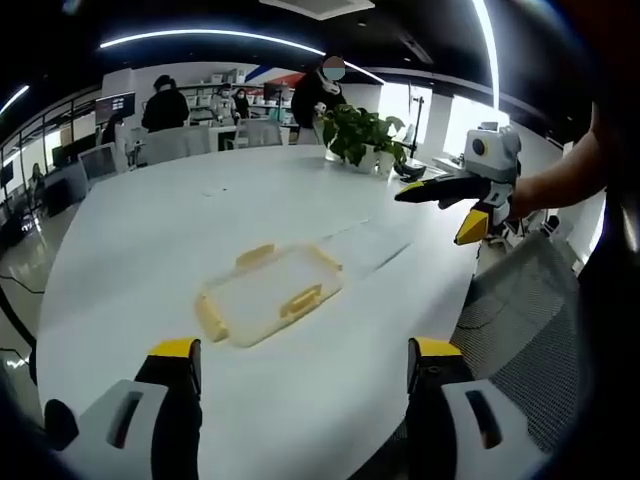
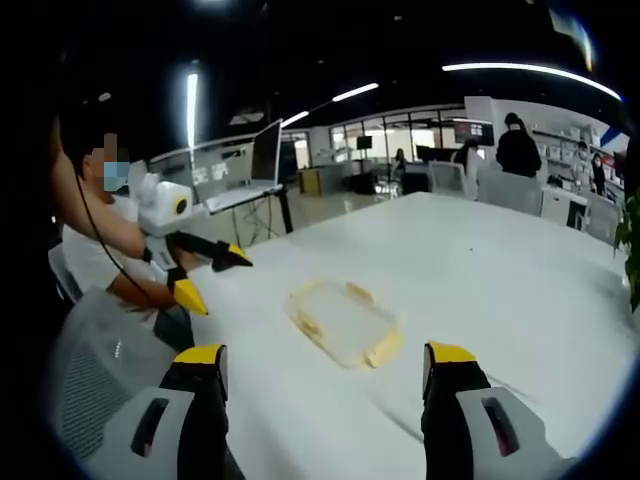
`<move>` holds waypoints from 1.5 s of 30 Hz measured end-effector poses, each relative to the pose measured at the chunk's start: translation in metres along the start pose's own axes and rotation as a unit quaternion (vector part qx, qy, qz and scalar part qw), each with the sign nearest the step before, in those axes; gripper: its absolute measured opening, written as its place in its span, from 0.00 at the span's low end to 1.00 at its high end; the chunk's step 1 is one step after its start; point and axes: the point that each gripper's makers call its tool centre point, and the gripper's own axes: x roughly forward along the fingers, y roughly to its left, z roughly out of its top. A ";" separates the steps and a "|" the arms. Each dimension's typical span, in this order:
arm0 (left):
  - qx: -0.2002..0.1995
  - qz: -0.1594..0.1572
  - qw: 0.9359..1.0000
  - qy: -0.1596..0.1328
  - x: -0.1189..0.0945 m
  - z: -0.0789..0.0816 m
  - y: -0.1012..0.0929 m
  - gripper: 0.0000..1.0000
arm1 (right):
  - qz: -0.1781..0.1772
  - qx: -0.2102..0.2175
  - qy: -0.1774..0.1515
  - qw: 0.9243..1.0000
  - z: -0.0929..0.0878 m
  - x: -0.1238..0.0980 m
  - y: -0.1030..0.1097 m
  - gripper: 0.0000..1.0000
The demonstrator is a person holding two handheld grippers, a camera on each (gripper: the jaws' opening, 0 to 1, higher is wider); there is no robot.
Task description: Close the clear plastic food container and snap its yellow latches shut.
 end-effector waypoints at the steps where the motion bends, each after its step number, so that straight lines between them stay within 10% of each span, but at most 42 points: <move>1: 0.002 0.000 1.000 0.001 0.000 0.000 0.001 0.85 | 0.000 0.000 0.000 1.000 0.000 0.000 0.000 0.80; 45: 0.054 -0.042 0.996 0.062 0.026 -0.012 0.038 0.85 | 0.025 -0.046 0.054 0.997 -0.005 0.042 -0.014 0.79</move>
